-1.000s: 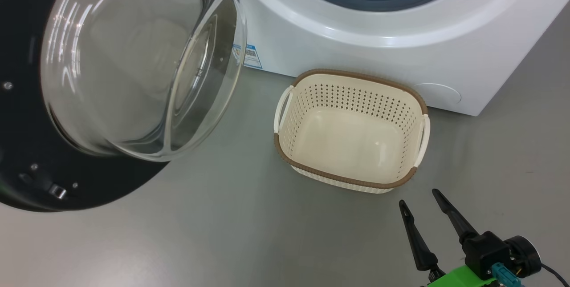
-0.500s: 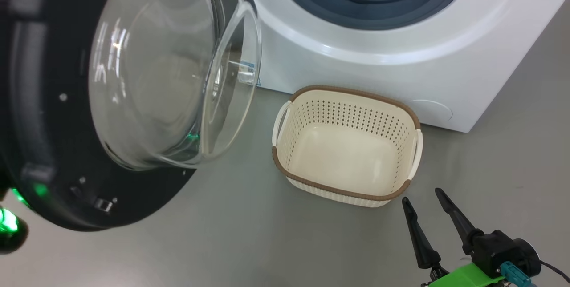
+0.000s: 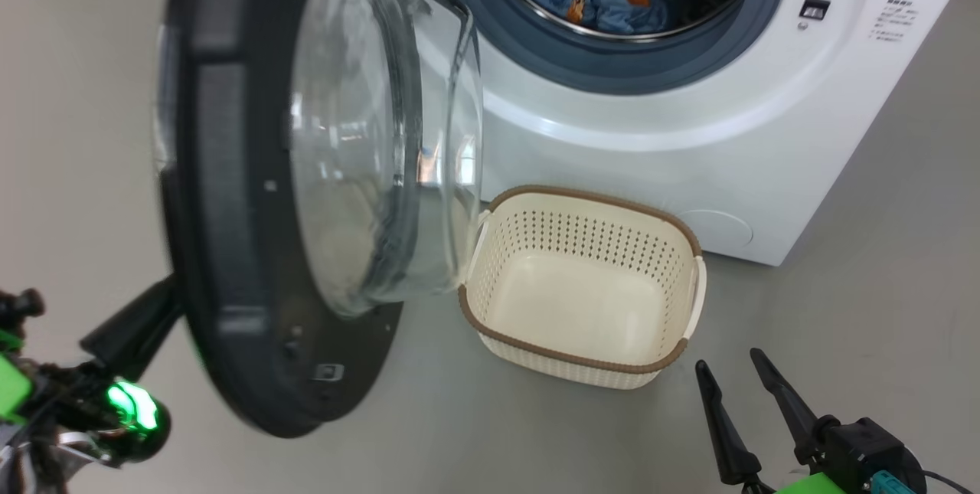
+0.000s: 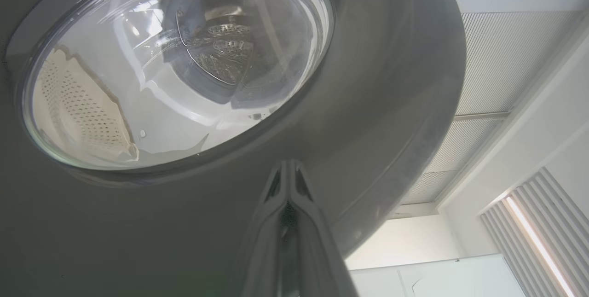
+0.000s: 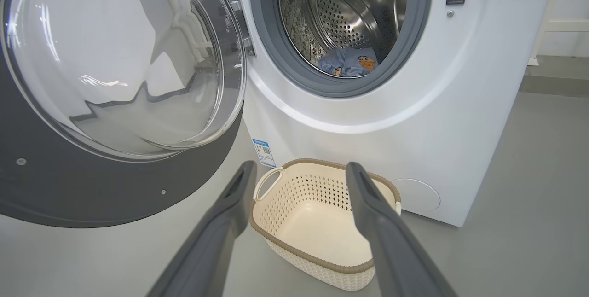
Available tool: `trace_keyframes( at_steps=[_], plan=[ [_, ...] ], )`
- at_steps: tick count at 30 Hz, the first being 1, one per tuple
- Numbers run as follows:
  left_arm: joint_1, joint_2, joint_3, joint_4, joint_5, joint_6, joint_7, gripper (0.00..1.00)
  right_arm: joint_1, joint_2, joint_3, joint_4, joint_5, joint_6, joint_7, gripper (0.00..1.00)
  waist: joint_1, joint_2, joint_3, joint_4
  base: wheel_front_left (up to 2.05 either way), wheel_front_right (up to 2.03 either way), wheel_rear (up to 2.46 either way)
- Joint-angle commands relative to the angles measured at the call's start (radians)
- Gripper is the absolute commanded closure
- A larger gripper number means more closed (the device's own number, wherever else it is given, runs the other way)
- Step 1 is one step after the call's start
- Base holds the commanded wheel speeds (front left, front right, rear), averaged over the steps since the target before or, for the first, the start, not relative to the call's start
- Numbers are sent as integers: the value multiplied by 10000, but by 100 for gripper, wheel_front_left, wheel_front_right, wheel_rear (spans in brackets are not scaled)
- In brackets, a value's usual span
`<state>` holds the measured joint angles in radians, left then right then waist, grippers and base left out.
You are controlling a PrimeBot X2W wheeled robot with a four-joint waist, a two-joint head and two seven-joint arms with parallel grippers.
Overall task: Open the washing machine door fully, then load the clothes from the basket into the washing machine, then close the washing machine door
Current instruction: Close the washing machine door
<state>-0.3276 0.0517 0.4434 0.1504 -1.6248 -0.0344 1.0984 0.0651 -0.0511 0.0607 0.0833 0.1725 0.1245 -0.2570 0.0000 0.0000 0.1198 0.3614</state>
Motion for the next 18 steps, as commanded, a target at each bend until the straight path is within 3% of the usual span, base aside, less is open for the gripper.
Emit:
trace_keyframes(
  at_steps=[1,7,13,18],
  plan=[
    [109,173,-21,-718,-37,151,7,100,13,8,353,-206,57,62,-48,0,0,0,-135,-75,0,0,0],
    [518,-1,-1140,-1667,-430,398,-584,100,33,8,434,-206,143,62,-48,0,0,0,-243,-216,0,0,0],
    [817,-11,-2541,-1659,-609,-167,-1577,100,73,8,549,-180,152,62,-48,0,0,0,-386,-538,0,0,0],
    [729,-12,-3146,-1357,-785,-400,-2200,100,125,8,555,-166,119,62,-48,0,0,0,-468,-803,0,0,0]
  ],
)
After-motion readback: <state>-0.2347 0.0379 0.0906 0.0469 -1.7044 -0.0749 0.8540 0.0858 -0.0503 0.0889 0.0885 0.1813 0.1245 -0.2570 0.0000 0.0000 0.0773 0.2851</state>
